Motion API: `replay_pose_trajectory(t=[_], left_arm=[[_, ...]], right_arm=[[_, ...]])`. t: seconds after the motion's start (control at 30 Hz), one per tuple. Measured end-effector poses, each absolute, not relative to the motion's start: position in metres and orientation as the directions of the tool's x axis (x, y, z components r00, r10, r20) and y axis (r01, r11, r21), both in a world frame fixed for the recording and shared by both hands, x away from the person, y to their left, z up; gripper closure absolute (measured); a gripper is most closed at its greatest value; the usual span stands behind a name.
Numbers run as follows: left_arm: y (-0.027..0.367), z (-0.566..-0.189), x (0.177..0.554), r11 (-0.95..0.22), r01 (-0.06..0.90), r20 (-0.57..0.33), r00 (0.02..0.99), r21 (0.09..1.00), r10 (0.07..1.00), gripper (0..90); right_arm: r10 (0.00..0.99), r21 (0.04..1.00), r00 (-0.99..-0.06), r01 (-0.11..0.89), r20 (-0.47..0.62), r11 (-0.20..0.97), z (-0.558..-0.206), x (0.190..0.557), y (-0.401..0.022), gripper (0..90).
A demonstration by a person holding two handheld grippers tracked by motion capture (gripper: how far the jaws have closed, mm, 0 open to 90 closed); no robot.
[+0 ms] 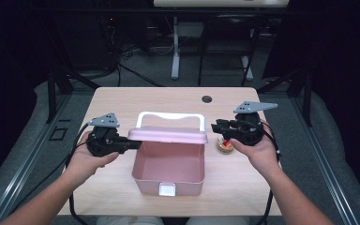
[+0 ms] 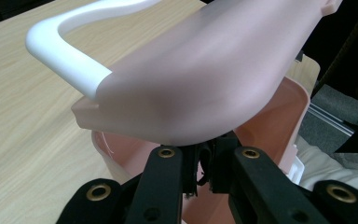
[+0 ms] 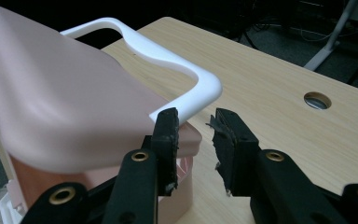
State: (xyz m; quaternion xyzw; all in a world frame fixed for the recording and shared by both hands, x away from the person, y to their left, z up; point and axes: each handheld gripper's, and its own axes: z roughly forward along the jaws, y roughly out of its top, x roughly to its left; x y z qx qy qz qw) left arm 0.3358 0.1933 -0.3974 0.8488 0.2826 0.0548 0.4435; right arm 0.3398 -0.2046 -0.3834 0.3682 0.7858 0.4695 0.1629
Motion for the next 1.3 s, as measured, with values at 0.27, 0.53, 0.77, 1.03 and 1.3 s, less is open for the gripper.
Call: replay_pose_trajectory(t=[0.27,0.53,0.77,1.03,1.3], left_arm=[[0.192,-0.392,0.342,-0.439,0.431,-0.153,0.829,0.789,0.538,85.0],[0.191,-0.388,0.346,-0.44,0.436,-0.154,0.825,0.785,0.543,84.3],[0.19,-0.385,0.35,-0.44,0.444,-0.159,0.822,0.781,0.548,84.5],[0.19,-0.382,0.353,-0.433,0.443,-0.157,0.818,0.785,0.553,84.4],[0.189,-0.38,0.356,-0.426,0.444,-0.159,0.816,0.789,0.556,84.3]], right_arm=[[0.738,0.851,-0.67,0.433,0.083,0.298,-0.4,0.329,-0.208,71.8],[0.717,0.838,-0.689,0.451,0.108,0.308,-0.419,0.32,-0.208,75.9],[0.703,0.835,-0.704,0.445,0.101,0.325,-0.429,0.311,-0.2,75.3],[0.689,0.826,-0.714,0.459,0.124,0.326,-0.443,0.308,-0.19,73.6],[0.662,0.813,-0.739,0.46,0.126,0.358,-0.456,0.304,-0.177,78.8]])
